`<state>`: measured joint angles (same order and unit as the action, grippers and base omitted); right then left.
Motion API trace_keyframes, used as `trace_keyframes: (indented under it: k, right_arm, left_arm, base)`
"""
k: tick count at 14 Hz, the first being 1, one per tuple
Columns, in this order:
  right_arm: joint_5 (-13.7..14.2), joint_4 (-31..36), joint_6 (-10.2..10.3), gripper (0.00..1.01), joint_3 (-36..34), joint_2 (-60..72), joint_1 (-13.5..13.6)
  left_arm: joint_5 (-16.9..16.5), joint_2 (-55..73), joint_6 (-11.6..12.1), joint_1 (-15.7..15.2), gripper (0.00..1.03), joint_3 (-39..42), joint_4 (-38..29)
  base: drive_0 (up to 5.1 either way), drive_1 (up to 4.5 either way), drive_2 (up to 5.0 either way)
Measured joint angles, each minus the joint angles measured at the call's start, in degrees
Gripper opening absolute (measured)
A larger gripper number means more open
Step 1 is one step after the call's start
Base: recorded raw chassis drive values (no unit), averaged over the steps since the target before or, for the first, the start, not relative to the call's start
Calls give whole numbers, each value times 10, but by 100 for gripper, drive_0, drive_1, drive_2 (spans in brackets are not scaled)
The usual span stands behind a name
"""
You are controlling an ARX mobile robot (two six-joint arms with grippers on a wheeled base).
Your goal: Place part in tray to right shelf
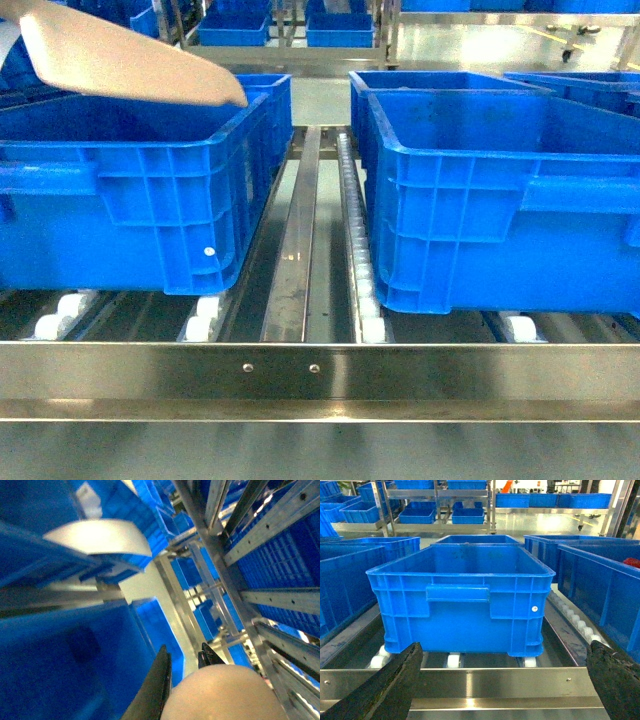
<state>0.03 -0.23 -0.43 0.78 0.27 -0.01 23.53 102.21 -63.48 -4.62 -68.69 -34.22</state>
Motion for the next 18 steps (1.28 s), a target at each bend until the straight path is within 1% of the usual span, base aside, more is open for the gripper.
trace_keyframes:
  k: [1, 2, 3, 5, 7, 8, 9, 10, 11, 12, 13, 14, 15, 16, 17, 18]
  right_arm:
    - [0, 0, 0, 98, 0, 0, 0]
    - [0, 0, 0, 98, 0, 0, 0]
    - [0, 0, 0, 98, 0, 0, 0]
    - [0, 0, 0, 98, 0, 0, 0]
    - [0, 0, 0, 98, 0, 0, 0]
    - [0, 0, 0, 98, 0, 0, 0]
    - [0, 0, 0, 98, 0, 0, 0]
    - [0, 0, 0, 98, 0, 0, 0]
    - [0, 0, 0, 98, 0, 0, 0]
    - [0, 0, 0, 98, 0, 0, 0]
    - [0, 0, 0, 98, 0, 0, 0]
    - [0, 0, 0, 94, 0, 0, 0]
    - [0, 0, 0, 81, 0, 0, 0]
    - [0, 0, 0, 68, 0, 0, 0]
    - [0, 1, 0, 51, 0, 0, 0]
    - [0, 0, 0, 37, 0, 0, 0]
  left_arm:
    - [41, 10, 57, 12, 13, -37, 6]
    - [73, 12, 113, 15, 13, -53, -16]
    - [83, 11, 159, 14, 13, -60, -33]
    - [83, 9, 188, 5, 13, -63, -24]
    - [79, -4, 192, -5, 13, -43, -37]
    - [62, -21, 187, -8, 13, -30, -45]
    - [29, -52, 171, -8, 13, -5, -68]
    - [-21, -89, 139, -6, 13, 24, -83]
    - [-73, -134, 92, -1, 13, 59, -85]
    - [-108, -189, 22, 11, 13, 114, -91]
    - [-93, -246, -26, 28, 13, 183, -97]
    - [-126, -279, -19, 28, 13, 201, -38]
    - [-214, -305, 102, 14, 13, 206, 55]
    - [-248, -342, 239, 14, 13, 267, 57]
    - [-260, -384, 351, 33, 13, 311, 19]
    - [-260, -415, 438, 57, 13, 350, -5]
  base:
    - [0, 0, 0]
    - [0, 0, 0]
    - [0, 0, 0]
    - [0, 0, 0]
    - [0, 0, 0]
    - [0, 0, 0]
    - [0, 0, 0]
    - [0, 0, 0]
    - [0, 0, 0]
    - [0, 0, 0]
    - [0, 0, 0]
    - [0, 0, 0]
    - [0, 0, 0]
    - [0, 0, 0]
    - [0, 0, 0]
    - [0, 0, 0]
